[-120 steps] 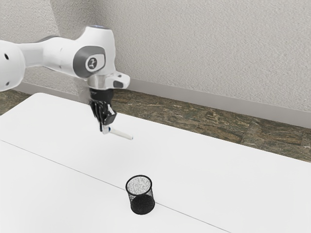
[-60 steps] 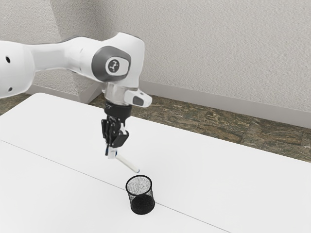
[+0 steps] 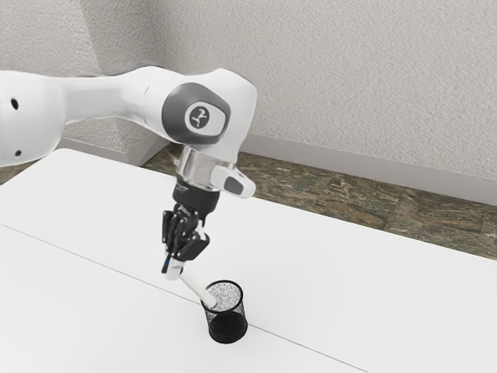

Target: Put the marker into the pen holder.

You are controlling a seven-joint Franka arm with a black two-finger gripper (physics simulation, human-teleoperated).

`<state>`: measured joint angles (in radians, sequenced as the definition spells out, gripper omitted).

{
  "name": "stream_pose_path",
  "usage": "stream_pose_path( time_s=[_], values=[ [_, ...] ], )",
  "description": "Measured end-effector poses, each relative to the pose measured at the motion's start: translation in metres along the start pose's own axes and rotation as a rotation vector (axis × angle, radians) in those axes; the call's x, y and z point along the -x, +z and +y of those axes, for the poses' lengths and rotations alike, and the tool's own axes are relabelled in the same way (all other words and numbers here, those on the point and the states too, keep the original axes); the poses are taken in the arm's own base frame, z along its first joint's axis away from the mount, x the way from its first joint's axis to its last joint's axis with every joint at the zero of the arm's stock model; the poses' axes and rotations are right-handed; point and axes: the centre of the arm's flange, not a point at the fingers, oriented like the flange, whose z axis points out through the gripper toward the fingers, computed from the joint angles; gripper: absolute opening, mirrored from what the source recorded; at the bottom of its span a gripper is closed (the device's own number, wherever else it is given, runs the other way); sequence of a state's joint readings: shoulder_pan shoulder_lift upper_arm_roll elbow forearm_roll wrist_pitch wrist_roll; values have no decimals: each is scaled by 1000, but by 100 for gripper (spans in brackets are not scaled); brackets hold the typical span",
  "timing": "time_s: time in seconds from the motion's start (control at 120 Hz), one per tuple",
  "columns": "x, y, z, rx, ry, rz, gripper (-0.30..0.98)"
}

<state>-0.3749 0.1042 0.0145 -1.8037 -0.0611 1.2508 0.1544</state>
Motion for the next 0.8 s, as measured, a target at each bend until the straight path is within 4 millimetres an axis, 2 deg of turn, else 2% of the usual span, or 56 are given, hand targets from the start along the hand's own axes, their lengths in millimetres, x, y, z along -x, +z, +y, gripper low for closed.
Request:
stream_pose_path(
  time_s=[0.233, 0.467, 0.8],
  values=[
    [-11, 3, -34, 27, -72, 11, -10],
    [-37, 2, -48, 23, -97, 36, -10],
    [-77, 24, -63, 28, -116, 27, -9]
  ],
)
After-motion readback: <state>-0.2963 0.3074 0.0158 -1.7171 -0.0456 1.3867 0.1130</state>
